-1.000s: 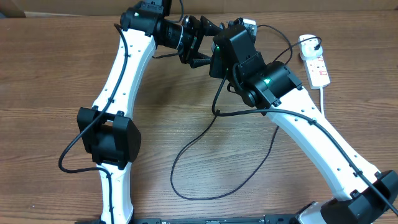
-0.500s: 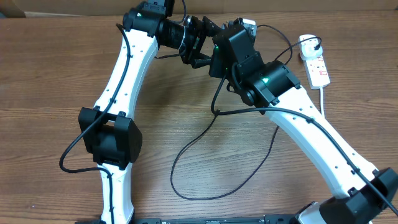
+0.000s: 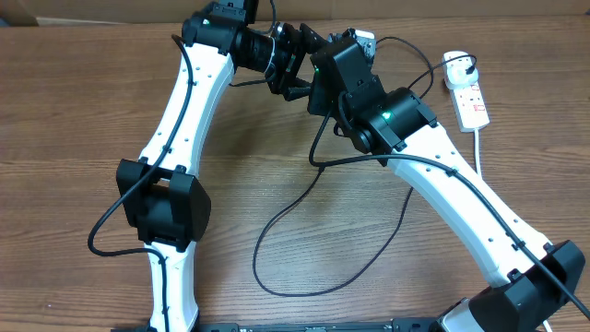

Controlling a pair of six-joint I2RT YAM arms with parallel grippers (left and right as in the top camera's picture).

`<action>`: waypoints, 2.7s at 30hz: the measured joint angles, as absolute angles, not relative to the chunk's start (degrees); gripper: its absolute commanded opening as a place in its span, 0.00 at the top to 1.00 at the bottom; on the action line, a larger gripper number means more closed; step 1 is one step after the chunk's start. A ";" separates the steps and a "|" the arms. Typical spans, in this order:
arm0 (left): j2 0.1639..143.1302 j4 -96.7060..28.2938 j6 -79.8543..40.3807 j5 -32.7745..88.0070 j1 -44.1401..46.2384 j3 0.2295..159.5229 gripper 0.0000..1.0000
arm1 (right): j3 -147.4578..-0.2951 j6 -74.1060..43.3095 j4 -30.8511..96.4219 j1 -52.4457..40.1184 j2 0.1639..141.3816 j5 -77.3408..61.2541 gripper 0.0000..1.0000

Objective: Plug charger to phone and switch on socket

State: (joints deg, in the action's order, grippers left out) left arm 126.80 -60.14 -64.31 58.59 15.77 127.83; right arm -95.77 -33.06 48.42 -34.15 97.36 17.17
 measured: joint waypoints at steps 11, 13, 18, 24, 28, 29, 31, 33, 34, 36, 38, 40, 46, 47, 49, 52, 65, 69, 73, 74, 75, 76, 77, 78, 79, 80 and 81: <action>126.80 -59.96 -64.03 58.19 15.77 127.83 0.28 | -95.77 -33.01 47.64 -34.15 97.36 17.15 0.86; 126.80 -59.96 -63.88 58.11 15.77 127.83 0.28 | -95.77 -33.04 47.62 -34.15 97.36 17.15 0.86; 126.80 -59.96 -62.61 58.00 15.77 127.83 0.28 | -95.77 -33.19 47.68 -34.15 97.41 17.17 0.89; 126.78 -59.94 -61.76 57.82 15.77 127.83 0.24 | -95.77 -33.45 47.83 -34.11 97.54 17.41 0.93; 126.80 -59.83 -61.19 57.60 15.77 127.83 0.00 | -95.77 -33.41 48.01 -33.93 97.56 17.52 0.94; 126.80 -59.72 -60.88 57.60 15.77 127.85 0.00 | -95.77 -33.41 47.94 -33.93 97.58 17.41 0.94; 126.78 -59.55 -60.10 57.60 15.79 127.87 0.00 | -95.77 -33.34 47.99 -33.93 97.62 17.32 0.95; 126.78 -59.53 -59.66 57.60 15.79 127.87 0.00 | -95.77 -33.26 47.97 -33.95 97.65 17.28 0.96; 126.78 -59.53 -59.55 57.58 15.79 127.87 0.00 | -95.77 -33.23 48.01 -33.93 97.67 17.28 0.96; 126.78 -59.51 -59.55 57.58 15.77 127.87 0.00 | -95.77 -33.21 48.03 -33.95 97.67 17.28 0.96; 126.78 -59.51 -59.53 57.32 15.77 127.87 0.01 | -95.77 -33.19 48.03 -33.93 97.67 17.32 0.96; 126.78 -59.51 -59.53 56.77 15.77 127.87 0.00 | -95.77 -33.19 48.01 -33.93 97.67 17.30 0.96; 126.78 -56.97 -57.65 55.33 15.64 127.87 0.01 | -95.77 -33.15 48.71 -33.95 97.14 20.01 0.96; 126.78 -56.23 -56.82 55.24 15.55 127.87 0.01 | -95.77 -33.15 49.10 -33.95 96.82 20.64 0.96; 126.78 -55.77 -55.90 54.87 15.03 127.87 0.00 | -95.77 -33.04 49.54 -33.95 95.88 21.85 0.96; 126.78 -55.66 -54.89 54.59 13.93 127.87 0.00 | -95.77 -33.01 50.76 -33.95 94.15 24.27 0.96; 120.64 -56.69 -39.20 52.25 5.78 127.87 0.01 | -95.77 -36.56 54.11 -23.94 92.95 18.83 0.96; 109.91 -60.40 -34.13 45.80 5.10 127.87 0.01 | -95.77 -37.21 54.00 -18.00 92.95 9.98 0.96; 96.95 -66.35 -29.93 36.05 5.26 128.16 0.01 | -95.77 -37.50 53.67 -12.21 92.95 -2.09 0.96; 93.80 -67.88 -29.34 33.39 5.26 128.42 0.00 | -95.77 -37.52 53.54 -11.00 92.95 -4.84 0.96; 90.37 -69.58 -28.69 30.28 5.26 128.73 0.01 | -95.77 -37.54 53.19 -9.02 92.95 -9.41 0.96; 88.33 -70.59 -28.38 28.32 5.26 128.92 0.01 | -95.77 -37.52 52.99 -7.73 92.95 -12.16 0.96; 85.56 -72.40 -28.03 25.85 5.26 129.21 0.00 | -95.77 -37.45 52.66 -5.98 92.95 -16.21 0.96; 83.48 -74.37 -27.86 23.86 5.26 129.36 0.00 | -95.77 -37.30 52.27 -4.47 92.95 -19.40 0.96; 81.71 -76.36 -27.73 22.11 5.26 129.43 0.00 | -95.77 -37.04 52.07 -3.09 92.95 -22.52 0.96; 80.25 -78.28 -27.44 20.62 5.26 129.51 0.01 | -95.77 -36.82 52.03 -1.61 92.95 -25.87 0.96; 79.07 -81.25 -27.18 19.14 5.26 129.64 0.00 | -95.77 -36.64 52.05 -0.54 92.95 -28.40 0.96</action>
